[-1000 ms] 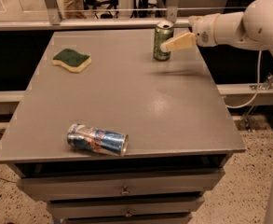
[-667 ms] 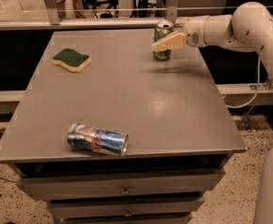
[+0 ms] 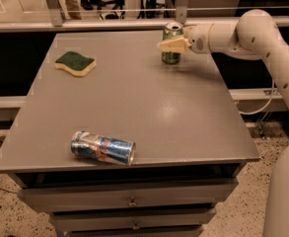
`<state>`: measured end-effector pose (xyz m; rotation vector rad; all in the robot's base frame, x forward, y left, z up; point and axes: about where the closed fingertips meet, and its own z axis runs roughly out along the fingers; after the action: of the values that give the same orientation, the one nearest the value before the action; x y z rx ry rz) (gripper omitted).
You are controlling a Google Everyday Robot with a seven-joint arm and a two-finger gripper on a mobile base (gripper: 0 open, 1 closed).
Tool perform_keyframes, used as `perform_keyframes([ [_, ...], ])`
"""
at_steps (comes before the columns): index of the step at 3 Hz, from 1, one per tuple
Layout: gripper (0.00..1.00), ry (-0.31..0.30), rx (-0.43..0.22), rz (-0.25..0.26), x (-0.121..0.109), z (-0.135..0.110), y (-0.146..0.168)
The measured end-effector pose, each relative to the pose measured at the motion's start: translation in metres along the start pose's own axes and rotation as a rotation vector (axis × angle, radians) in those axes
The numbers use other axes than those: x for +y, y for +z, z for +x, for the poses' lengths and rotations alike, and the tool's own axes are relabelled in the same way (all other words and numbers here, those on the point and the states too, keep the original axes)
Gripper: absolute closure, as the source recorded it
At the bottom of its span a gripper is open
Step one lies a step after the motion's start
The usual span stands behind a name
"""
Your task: Move green can near redbull can
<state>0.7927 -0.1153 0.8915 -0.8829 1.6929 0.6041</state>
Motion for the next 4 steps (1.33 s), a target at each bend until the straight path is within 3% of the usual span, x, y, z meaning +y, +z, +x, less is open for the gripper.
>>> perform_keyframes([
  [2, 0.83, -0.02, -0.037, 0.005, 0.012, -0.025, -0.029],
  [3, 1.0, -0.019, -0.052, -0.02, 0.04, -0.042, -0.061],
  [4, 1.0, 0.001, 0.024, -0.079, 0.09, -0.043, -0.088],
])
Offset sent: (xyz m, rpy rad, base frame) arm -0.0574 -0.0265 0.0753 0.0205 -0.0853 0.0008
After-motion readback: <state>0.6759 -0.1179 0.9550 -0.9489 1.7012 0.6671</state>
